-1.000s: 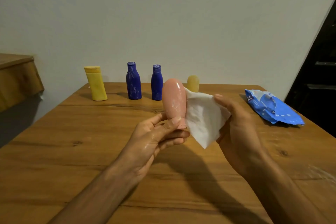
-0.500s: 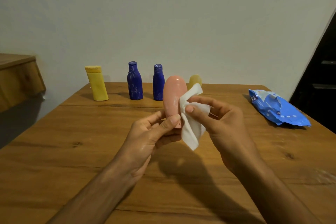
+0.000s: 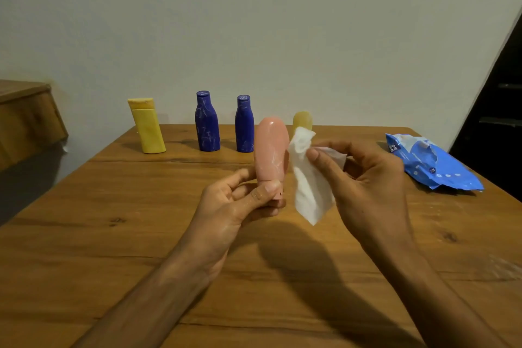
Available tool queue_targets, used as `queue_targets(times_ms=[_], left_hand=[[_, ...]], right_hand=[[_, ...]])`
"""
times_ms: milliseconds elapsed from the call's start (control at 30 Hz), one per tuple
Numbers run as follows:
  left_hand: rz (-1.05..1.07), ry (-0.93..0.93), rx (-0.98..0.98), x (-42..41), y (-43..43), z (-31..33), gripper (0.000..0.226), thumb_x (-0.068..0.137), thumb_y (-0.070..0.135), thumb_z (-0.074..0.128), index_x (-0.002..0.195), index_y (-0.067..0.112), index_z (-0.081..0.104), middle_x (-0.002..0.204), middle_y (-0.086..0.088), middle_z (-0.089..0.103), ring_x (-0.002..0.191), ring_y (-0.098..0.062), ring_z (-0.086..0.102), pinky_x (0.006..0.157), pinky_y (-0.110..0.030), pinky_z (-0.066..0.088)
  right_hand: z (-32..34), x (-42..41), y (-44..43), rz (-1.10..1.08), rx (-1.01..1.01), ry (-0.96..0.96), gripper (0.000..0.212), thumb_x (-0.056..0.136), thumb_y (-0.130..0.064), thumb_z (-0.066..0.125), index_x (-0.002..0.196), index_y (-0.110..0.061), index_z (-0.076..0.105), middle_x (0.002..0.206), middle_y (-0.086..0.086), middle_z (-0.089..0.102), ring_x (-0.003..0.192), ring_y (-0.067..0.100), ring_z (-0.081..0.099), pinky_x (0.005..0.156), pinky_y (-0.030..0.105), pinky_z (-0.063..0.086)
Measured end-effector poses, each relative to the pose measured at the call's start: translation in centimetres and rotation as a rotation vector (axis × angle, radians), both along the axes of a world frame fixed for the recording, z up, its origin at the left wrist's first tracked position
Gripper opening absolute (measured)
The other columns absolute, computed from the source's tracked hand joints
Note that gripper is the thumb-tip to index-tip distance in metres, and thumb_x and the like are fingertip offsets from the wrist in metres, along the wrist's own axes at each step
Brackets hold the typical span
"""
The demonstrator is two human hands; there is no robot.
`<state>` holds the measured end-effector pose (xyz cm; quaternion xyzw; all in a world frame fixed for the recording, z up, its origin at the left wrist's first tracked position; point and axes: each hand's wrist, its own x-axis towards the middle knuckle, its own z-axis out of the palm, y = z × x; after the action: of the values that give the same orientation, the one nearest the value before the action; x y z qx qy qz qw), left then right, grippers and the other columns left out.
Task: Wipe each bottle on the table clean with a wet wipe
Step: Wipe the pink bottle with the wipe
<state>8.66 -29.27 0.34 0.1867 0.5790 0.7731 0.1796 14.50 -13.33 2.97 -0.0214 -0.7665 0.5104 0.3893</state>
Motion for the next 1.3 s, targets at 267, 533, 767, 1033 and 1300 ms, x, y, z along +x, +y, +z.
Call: queue_targets(times_ms=[267,533,767,1033,1300], left_hand=[[-0.065,-0.054,0.055,0.3,0.0,0.0,0.051,0.074,0.016,0.065,0.125,0.013,0.057,0.104,-0.008,0.075,0.096,-0.021,0.072,0.075,-0.029,0.06],[-0.079,-0.056,0.069,0.5,0.2,0.1,0.044,0.071,0.012,0.066,0.115,0.016,0.061,0.099,-0.009,0.076,0.088,-0.021,0.074,0.07,-0.028,0.061],[-0.081,-0.04,0.072,0.4,0.0,0.2,0.048,0.07,0.013,0.067,0.117,0.013,0.061,0.099,-0.013,0.075,0.085,-0.02,0.073,0.068,-0.027,0.06],[-0.078,-0.02,0.068,0.5,0.3,0.0,0.044,0.066,0.013,0.067,0.11,0.016,0.063,0.096,-0.012,0.076,0.079,-0.018,0.072,0.069,-0.029,0.059],[-0.087,0.027,0.031,0.3,0.2,-0.1,0.048,0.072,0.017,0.066,0.119,0.012,0.061,0.098,-0.011,0.075,0.081,-0.019,0.072,0.067,-0.027,0.06]], right_hand=[[0.7,0.8,-1.8,0.252,0.078,-0.065,0.035,0.083,-0.048,0.051,0.089,-0.022,0.075,0.089,-0.009,0.073,0.089,0.006,0.066,0.075,0.02,0.055],[-1.1,-0.3,-0.8,0.034,0.176,-0.002,0.029,0.074,-0.032,0.073,0.102,-0.026,0.069,0.102,-0.01,0.061,0.087,0.006,0.062,0.068,0.018,0.055],[-0.6,-0.1,-0.5,0.11,0.314,0.034,0.023,0.078,-0.03,0.067,0.101,-0.027,0.071,0.1,-0.011,0.065,0.094,0.005,0.063,0.072,0.017,0.054],[-1.0,-0.2,-0.2,0.099,0.39,0.051,0.033,0.076,-0.044,0.058,0.098,-0.024,0.073,0.096,-0.011,0.064,0.091,0.005,0.06,0.074,0.015,0.051],[-1.3,-0.3,-0.2,0.128,0.261,-0.011,0.033,0.075,-0.046,0.058,0.1,-0.029,0.071,0.096,-0.012,0.063,0.09,0.005,0.06,0.071,0.02,0.054]])
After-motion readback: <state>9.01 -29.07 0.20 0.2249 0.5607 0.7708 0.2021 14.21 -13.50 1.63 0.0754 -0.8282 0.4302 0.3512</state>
